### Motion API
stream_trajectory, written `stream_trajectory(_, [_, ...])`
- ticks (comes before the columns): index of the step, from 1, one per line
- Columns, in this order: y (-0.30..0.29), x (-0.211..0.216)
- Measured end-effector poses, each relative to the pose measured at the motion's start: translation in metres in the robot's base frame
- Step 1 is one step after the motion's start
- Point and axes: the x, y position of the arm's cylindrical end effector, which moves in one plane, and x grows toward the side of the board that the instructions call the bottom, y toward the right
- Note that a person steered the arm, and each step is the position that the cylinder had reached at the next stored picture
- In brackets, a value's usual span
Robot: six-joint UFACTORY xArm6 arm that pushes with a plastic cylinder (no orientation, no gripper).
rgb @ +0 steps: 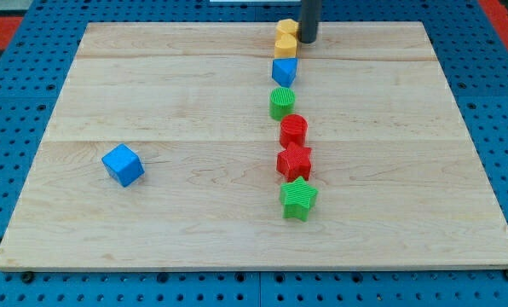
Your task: Push the blue cube below to the green star
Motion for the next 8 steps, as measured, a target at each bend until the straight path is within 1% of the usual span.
stream_trajectory(1, [-0.009,0.000])
stream_trajectory(2, [0.049,0.000])
stream_trajectory(3, [0.137,0.022])
stream_trajectory(4, [0.182,0.123])
stream_trajectory(5, [0.188,0.224])
stream_trajectory(6, [0.145,0.387])
stream_trajectory(8, [0.130,0.388])
